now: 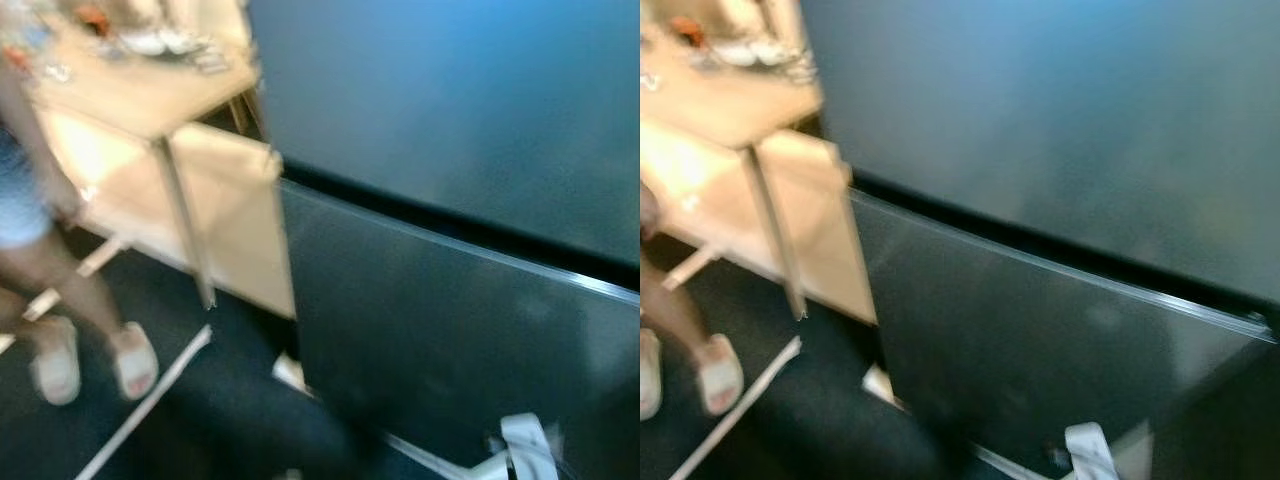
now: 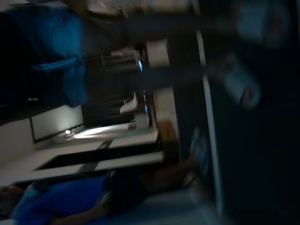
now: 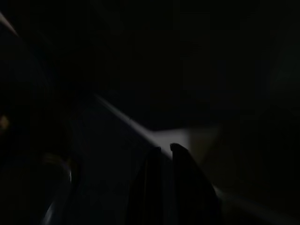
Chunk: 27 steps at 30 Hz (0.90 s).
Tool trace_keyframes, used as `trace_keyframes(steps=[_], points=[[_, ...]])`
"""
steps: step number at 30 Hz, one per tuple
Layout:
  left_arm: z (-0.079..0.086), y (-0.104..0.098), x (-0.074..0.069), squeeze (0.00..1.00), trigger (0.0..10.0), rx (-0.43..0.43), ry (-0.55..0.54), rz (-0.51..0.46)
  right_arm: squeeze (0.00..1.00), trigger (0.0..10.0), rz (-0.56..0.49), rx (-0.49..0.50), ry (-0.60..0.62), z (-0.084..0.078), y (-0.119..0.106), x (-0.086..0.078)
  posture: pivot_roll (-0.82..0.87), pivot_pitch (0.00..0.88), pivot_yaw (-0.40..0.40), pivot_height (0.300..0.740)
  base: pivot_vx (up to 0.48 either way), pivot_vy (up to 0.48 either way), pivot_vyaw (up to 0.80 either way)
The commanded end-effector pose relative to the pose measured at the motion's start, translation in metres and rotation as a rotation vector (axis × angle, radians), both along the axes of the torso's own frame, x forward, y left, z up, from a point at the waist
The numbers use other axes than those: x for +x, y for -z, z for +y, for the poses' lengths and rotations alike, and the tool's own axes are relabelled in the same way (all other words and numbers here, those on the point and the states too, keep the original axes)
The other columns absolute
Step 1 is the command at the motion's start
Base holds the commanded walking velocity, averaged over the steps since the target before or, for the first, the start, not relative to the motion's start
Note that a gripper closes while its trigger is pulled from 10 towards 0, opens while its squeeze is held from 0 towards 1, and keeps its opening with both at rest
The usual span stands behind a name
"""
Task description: Restocking fridge
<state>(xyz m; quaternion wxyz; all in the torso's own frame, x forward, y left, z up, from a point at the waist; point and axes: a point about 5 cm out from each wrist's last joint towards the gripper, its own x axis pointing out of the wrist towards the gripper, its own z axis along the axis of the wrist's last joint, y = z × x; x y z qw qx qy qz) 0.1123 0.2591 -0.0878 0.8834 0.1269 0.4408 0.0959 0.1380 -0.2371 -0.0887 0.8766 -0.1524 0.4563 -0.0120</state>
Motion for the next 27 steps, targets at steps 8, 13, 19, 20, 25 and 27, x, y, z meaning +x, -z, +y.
trace_keyframes(steps=[8,13,19,20,25,27], points=[[0.003,0.003,-0.009,0.0,10.0,-0.002,-0.011,0.053,0.07,10.0,0.054,0.019,-0.04,0.001,0.004,-0.01,0.0,0.031,-0.052,0.74,0.0,0.0,0.8],[0.0,0.005,-0.009,0.0,10.0,-0.006,-0.013,0.064,0.07,10.0,0.065,0.024,-0.063,0.003,0.005,-0.012,-0.01,0.031,-0.056,0.74,0.0,0.0,0.8],[0.0,0.005,-0.011,0.0,10.0,-0.008,-0.014,0.069,0.07,10.0,0.075,0.028,-0.083,0.004,0.006,-0.015,-0.01,0.032,-0.058,0.74,0.0,0.0,0.8],[0.0,0.005,-0.011,0.0,10.0,-0.008,-0.015,0.071,0.07,10.0,0.077,0.03,-0.088,0.004,0.007,-0.016,-0.01,0.031,-0.059,0.74,0.0,0.0,0.8],[0.0,0.006,-0.014,0.0,10.0,-0.009,-0.02,0.081,0.07,10.0,0.085,0.039,-0.107,0.006,0.007,-0.016,-0.01,0.031,-0.061,0.74,0.0,0.0,0.8],[0.001,0.006,-0.015,0.0,10.0,-0.01,-0.022,0.086,0.07,10.0,0.088,0.043,-0.116,0.007,0.007,-0.016,-0.01,0.031,-0.062,0.74,0.0,0.0,0.8]])
